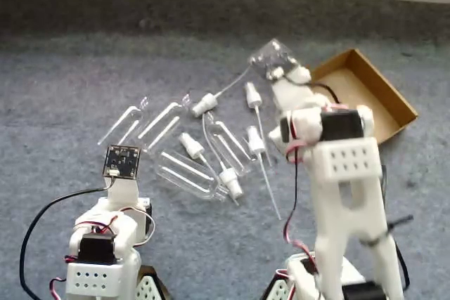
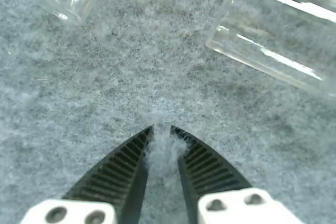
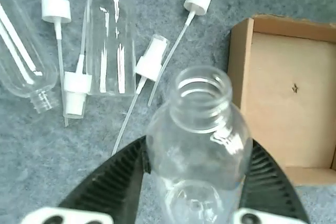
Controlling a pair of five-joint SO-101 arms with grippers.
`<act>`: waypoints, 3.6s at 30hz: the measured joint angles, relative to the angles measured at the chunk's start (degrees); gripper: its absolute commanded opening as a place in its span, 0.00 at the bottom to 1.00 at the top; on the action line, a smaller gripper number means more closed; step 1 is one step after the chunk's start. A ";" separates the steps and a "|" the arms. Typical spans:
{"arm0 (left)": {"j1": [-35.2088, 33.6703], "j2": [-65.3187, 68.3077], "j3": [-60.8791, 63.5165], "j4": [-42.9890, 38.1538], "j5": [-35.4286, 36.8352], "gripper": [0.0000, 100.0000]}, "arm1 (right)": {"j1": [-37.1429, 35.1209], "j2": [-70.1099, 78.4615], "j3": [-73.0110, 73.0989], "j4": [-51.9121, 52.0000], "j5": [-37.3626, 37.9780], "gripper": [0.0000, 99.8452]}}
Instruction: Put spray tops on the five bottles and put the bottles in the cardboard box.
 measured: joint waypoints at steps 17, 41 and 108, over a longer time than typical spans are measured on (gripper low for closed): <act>0.00 0.00 0.00 0.00 0.00 0.01 | -0.35 -54.42 48.79 -14.51 -10.55 0.22; 0.00 0.00 0.00 0.00 0.00 0.01 | 0.09 -56.79 65.67 -29.89 -18.73 0.22; 11.69 87.91 -83.16 15.47 12.92 0.25 | 0.18 -57.49 72.53 -37.10 -18.90 0.22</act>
